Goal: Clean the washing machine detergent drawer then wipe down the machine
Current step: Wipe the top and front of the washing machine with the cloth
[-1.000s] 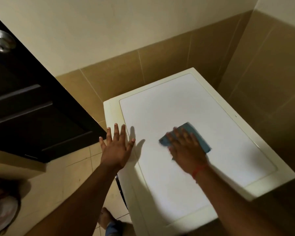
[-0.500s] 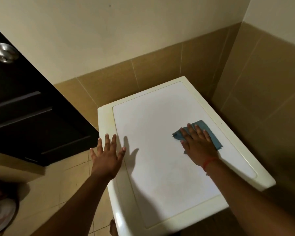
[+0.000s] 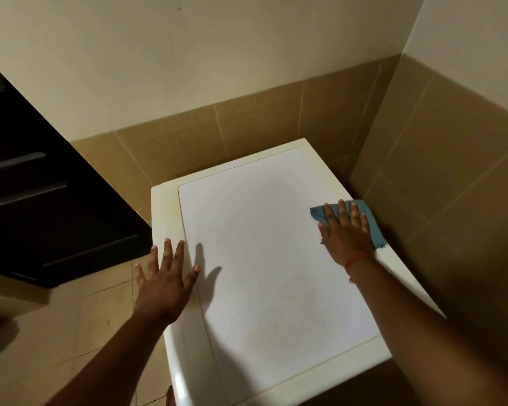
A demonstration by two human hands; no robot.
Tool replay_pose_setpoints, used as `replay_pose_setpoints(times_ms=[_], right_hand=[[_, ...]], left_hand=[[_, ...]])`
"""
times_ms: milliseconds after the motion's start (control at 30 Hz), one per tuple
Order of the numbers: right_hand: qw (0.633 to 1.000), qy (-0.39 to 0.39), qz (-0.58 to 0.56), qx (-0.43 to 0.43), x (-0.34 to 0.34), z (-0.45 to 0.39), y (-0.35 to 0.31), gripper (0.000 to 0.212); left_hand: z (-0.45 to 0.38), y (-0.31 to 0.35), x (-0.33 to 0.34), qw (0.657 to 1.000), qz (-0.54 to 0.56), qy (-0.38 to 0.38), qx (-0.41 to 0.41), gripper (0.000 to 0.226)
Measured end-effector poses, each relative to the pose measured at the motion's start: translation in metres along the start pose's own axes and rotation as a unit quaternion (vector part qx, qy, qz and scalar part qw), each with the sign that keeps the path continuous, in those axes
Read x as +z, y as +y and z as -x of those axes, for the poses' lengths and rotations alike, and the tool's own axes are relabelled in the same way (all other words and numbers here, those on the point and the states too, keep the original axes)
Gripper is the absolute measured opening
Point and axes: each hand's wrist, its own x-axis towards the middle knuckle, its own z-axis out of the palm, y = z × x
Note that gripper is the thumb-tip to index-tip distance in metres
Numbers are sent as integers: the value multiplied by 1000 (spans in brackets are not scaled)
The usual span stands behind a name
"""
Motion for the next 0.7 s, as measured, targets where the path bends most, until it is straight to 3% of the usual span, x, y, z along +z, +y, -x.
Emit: replay_pose_setpoints(times_ms=[133, 400, 600, 700], right_hand=[[1000, -12, 2, -1, 4, 22, 4, 69], [996, -88, -28, 8, -12, -60, 0, 61], [999, -23, 7, -20, -1, 16, 21, 67], [1000, -14, -10, -15, -3, 0, 18, 67]], left_hand=[[6, -6, -1, 1000, 13, -1, -12, 78], [12, -34, 0, 999, 13, 19, -32, 84], [15, -10, 8, 998, 56, 6, -27, 85], [9, -15, 4, 998, 40, 1, -38, 81]])
